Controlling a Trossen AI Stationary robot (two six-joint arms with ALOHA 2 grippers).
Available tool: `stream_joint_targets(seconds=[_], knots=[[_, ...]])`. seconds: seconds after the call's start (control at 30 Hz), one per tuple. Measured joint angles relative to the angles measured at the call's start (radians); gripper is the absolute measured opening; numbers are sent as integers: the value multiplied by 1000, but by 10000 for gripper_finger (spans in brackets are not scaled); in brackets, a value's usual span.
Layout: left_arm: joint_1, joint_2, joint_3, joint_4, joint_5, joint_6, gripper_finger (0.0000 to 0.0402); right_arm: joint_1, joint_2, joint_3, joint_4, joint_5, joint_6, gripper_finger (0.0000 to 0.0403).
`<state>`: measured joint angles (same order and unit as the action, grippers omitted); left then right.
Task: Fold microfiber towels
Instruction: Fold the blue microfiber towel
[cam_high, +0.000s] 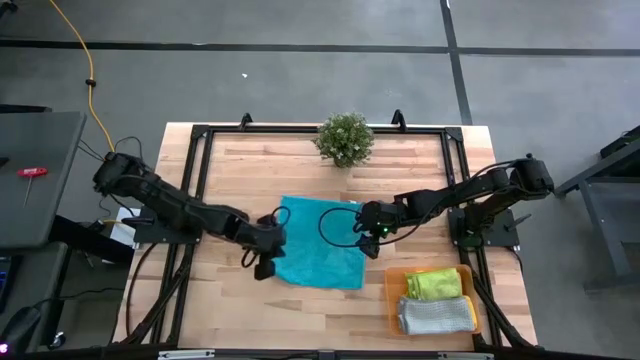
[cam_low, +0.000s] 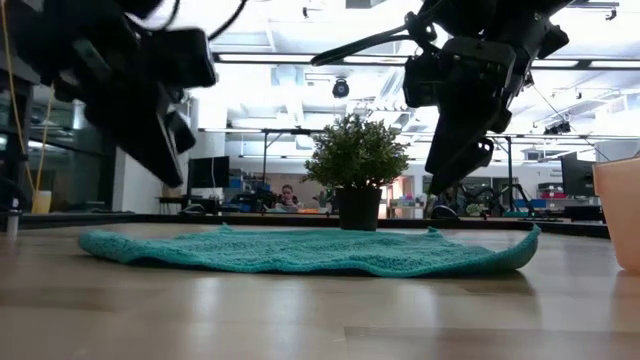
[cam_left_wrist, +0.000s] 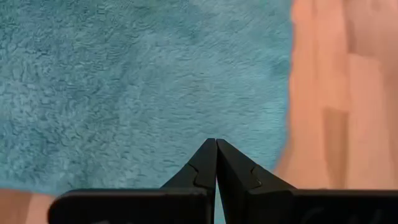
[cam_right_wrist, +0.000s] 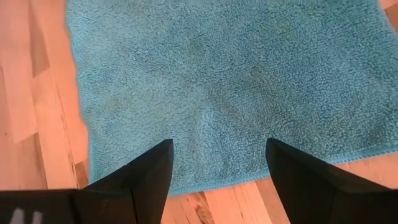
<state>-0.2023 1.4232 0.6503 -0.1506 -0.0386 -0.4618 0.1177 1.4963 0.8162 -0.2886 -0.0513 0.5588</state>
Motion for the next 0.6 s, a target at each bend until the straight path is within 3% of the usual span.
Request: stream_joint_targets(seconds=[0.23, 0.4, 0.6], knots=[[19, 133, 1, 6, 67, 41, 0, 0, 0, 0, 2, 16, 8, 247], [-38, 215, 4, 123, 132, -53, 0, 0, 0, 0, 1, 17, 8, 247], [-117, 224, 2, 170, 114, -169, 0, 0, 0, 0, 2, 17, 1, 247]])
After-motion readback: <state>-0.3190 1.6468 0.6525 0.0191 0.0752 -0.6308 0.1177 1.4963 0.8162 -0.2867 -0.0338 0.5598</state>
